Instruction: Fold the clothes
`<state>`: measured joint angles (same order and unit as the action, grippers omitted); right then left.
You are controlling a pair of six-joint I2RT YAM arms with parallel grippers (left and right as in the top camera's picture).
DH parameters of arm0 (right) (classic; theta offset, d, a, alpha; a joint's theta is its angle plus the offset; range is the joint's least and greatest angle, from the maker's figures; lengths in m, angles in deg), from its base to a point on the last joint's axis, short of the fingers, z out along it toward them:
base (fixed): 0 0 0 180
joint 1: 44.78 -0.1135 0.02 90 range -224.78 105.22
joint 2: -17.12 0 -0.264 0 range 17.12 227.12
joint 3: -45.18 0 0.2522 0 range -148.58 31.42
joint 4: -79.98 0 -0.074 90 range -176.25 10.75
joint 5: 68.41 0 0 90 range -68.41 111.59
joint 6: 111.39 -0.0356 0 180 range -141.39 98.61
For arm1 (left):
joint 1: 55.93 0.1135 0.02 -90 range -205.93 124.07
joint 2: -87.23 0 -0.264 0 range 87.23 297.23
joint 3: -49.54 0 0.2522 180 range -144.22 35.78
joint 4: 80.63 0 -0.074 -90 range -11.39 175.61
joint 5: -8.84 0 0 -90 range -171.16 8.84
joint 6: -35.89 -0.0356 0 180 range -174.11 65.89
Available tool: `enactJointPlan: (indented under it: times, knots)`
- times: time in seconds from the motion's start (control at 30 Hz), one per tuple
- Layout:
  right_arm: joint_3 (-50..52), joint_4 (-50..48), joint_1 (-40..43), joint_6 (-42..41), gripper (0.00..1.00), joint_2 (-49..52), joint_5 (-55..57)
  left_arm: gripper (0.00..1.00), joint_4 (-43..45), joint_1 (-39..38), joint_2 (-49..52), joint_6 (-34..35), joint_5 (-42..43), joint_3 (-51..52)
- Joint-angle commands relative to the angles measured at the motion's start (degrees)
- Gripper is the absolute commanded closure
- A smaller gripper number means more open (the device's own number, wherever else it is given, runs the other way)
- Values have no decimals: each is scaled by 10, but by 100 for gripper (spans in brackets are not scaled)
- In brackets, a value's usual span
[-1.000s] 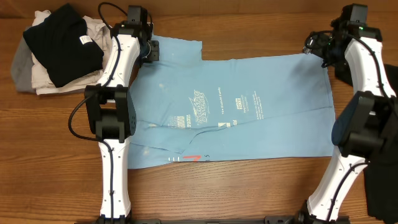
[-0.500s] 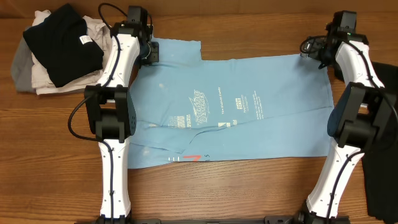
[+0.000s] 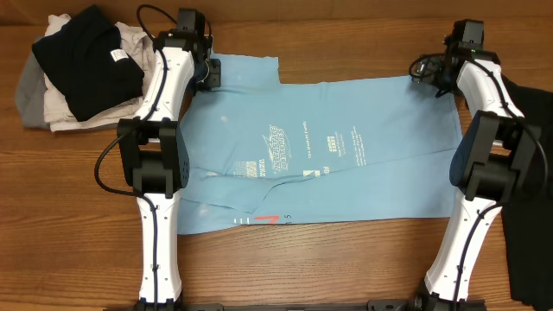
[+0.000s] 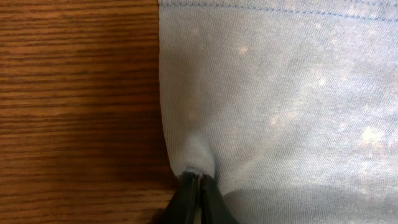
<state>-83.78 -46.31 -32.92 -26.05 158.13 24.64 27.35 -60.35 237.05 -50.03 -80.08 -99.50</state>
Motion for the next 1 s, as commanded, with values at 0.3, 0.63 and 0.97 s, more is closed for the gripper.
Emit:
enactJointPlan:
  times: [0.3, 0.63, 0.97]
  knots:
    - [-15, -4, -2, -12, 18, 40, 47, 96, 2, -1, 14, -2, 0, -9]
    - [-16, 1, -2, -30, 44, 40, 47, 96, 2, -1, 14, -2, 0, -9]
    - [-16, 16, -2, -51, 83, 37, 59, 96, 11, -1, 14, -2, 0, -9]
